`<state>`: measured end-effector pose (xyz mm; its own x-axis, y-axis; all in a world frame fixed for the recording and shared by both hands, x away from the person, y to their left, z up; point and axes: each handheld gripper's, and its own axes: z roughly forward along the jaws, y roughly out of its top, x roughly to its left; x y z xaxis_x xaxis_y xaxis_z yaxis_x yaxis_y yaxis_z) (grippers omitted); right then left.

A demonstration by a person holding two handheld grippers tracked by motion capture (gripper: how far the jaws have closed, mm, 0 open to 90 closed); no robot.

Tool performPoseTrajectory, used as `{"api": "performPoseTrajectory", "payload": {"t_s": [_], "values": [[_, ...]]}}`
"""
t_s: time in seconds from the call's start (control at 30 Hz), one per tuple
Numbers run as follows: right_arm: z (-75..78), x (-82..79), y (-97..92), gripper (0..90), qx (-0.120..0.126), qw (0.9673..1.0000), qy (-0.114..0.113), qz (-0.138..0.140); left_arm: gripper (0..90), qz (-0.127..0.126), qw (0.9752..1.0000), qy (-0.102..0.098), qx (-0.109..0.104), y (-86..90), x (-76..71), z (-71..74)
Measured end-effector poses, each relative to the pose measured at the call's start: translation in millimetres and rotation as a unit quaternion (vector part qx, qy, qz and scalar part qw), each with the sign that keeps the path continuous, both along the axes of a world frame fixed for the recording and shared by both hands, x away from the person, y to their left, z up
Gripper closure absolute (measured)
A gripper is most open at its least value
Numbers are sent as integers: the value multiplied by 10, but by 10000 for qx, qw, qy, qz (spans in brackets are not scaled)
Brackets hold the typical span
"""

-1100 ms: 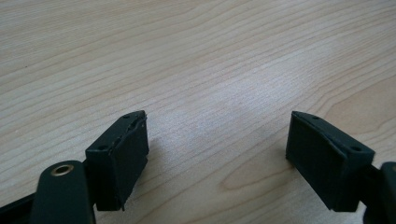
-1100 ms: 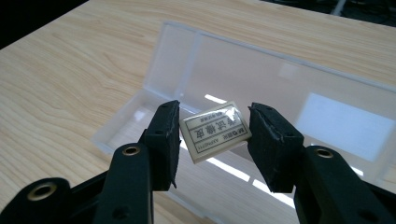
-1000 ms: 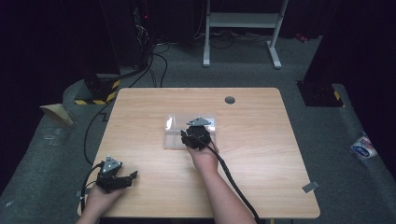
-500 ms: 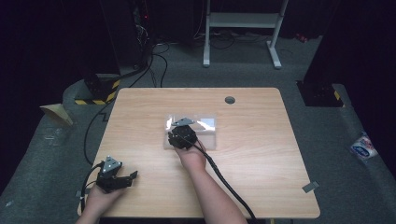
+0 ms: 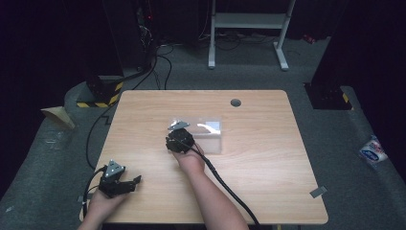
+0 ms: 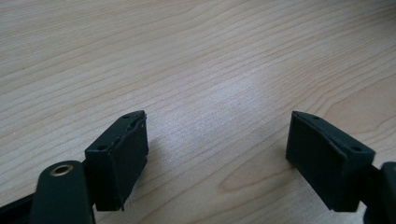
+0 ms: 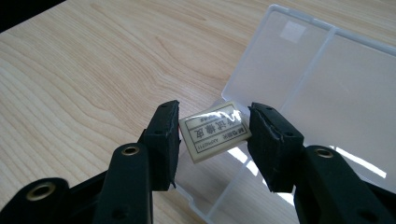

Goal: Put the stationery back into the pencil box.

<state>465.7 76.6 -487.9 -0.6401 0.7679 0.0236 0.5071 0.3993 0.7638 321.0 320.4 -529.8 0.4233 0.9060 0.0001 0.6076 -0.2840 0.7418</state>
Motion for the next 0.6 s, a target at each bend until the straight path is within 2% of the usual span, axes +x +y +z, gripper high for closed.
{"api": "performPoseTrajectory", "payload": {"t_s": [0.23,0.6], "values": [[-63,37,31,536,-124,9999,71,16,210,-6,10000,-2,-1,1,1,0],[-114,63,33,534,-177,9997,162,-20,210,-9,10000,-4,-1,1,2,0]]}}
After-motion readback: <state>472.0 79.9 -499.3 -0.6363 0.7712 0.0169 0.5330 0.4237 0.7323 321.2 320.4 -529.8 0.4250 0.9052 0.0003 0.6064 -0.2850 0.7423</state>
